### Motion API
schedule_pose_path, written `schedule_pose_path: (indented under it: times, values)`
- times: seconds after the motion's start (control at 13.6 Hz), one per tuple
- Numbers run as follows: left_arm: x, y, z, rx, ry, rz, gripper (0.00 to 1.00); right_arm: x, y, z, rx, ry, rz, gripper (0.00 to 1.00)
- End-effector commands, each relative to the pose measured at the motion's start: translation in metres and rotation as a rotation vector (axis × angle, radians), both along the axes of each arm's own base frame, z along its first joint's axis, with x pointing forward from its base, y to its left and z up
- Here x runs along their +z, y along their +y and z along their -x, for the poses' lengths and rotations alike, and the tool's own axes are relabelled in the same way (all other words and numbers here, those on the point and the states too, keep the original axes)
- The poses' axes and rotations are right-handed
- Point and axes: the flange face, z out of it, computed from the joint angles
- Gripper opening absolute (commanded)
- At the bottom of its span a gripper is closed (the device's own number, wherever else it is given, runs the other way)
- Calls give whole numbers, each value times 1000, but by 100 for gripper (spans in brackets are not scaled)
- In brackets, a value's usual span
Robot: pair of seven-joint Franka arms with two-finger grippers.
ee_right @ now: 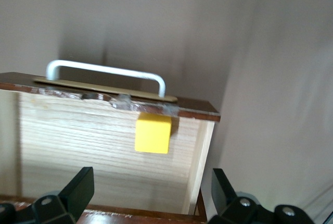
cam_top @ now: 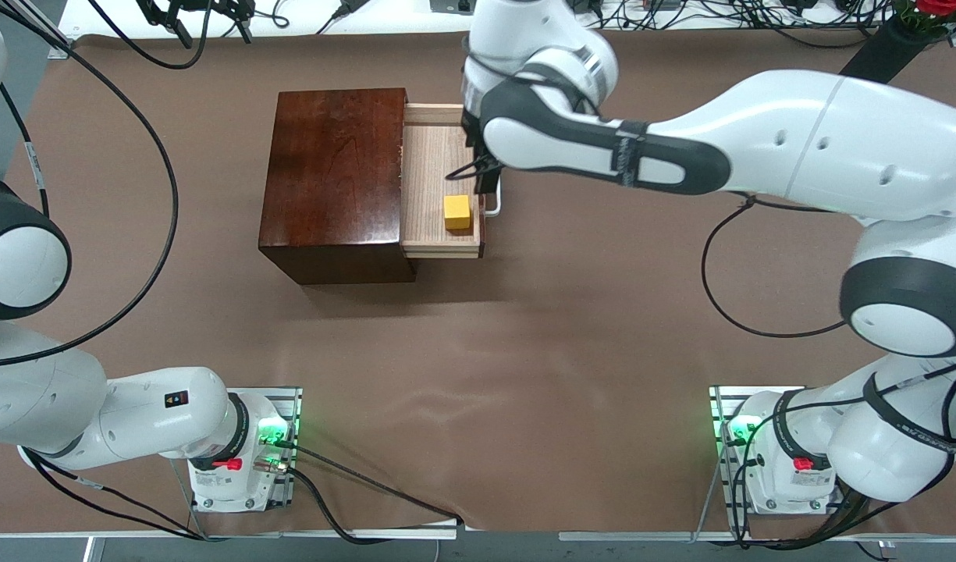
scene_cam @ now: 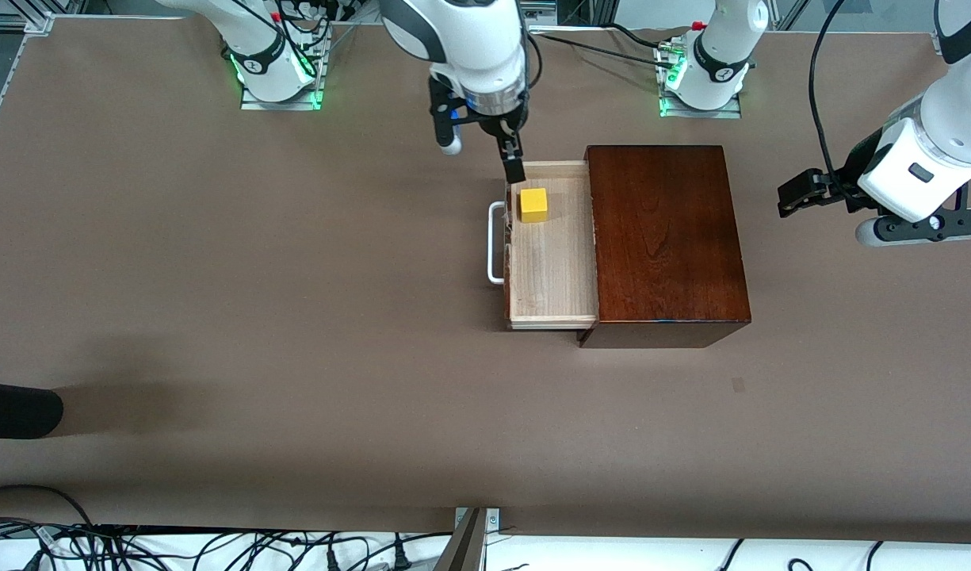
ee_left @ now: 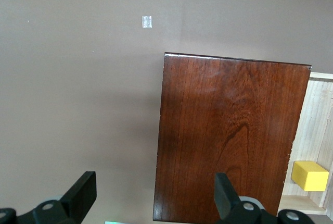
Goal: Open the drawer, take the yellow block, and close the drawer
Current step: 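Lower the right gripper into the drawer and grasp the yellow cube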
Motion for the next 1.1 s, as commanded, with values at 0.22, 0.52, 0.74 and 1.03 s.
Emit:
schedule_pose_path:
  times: [0.22, 0.52, 0.74, 1.03]
  values:
    - [-8, 32, -10, 18, -39, 16, 100, -54, 40, -1, -20, -46, 51, 100]
    - [-9, 39, -10, 57, -34, 13, 100, -83, 45, -4, -27, -58, 69, 100]
    - [-8, 50, -11, 213, -35, -2, 100, -99, 49, -2, -12, -70, 84, 100]
    - [-9, 48, -11, 218, -35, -4, 100, -124, 54, -1, -15, -75, 95, 100]
